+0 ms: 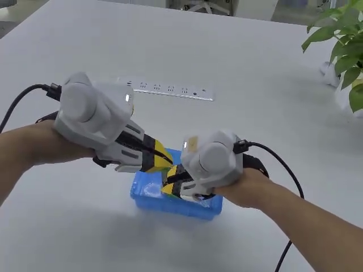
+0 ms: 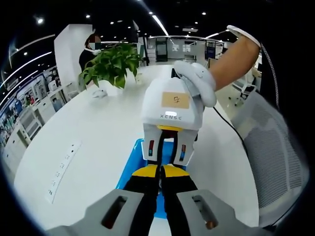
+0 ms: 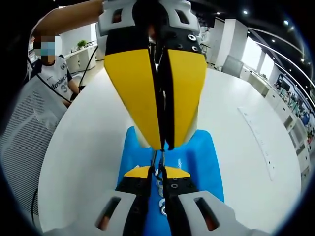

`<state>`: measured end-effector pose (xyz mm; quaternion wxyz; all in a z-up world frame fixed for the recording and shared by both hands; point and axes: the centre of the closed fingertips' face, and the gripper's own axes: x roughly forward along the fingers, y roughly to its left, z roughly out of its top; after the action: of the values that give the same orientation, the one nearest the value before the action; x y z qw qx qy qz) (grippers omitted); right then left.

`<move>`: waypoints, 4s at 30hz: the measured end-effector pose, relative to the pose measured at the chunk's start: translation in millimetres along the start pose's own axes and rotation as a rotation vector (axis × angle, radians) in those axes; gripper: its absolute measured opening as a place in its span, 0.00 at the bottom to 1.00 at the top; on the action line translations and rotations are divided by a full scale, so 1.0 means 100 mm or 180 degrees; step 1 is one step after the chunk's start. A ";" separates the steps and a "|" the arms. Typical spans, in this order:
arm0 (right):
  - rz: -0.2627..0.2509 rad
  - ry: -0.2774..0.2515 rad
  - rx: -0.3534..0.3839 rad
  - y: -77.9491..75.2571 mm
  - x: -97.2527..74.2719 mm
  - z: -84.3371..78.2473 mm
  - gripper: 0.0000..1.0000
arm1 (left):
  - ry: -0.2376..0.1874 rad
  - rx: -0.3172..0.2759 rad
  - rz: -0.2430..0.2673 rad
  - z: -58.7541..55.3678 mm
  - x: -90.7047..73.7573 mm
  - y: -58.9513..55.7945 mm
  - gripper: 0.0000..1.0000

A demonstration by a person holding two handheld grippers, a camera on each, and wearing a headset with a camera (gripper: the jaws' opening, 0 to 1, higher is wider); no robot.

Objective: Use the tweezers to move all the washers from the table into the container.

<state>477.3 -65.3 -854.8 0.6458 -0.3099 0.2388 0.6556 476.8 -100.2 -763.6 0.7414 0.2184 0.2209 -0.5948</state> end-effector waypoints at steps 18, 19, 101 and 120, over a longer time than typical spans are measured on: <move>0.0074 0.0013 -0.0036 0.02 0.08 -0.03 0.11 | 0.0097 0.0013 -0.0001 -0.09 0.03 -0.03 0.05; 0.0078 0.0015 -0.0029 0.02 0.08 -0.03 0.11 | 0.0099 0.0007 -0.0002 -0.10 0.03 -0.02 0.05; -0.0170 -0.0403 -0.0087 0.28 -0.55 0.34 0.13 | -0.0133 0.0240 -0.0003 0.45 -0.24 -0.36 0.05; -0.0173 -0.0321 -0.0185 0.45 -0.62 0.33 0.07 | -0.0178 0.0223 -0.0073 0.44 -0.30 -0.54 0.05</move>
<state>427.3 -87.5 -791.2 0.6653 -0.3015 0.1783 0.6593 421.0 -112.8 -713.9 0.7323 0.2250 0.1816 -0.6165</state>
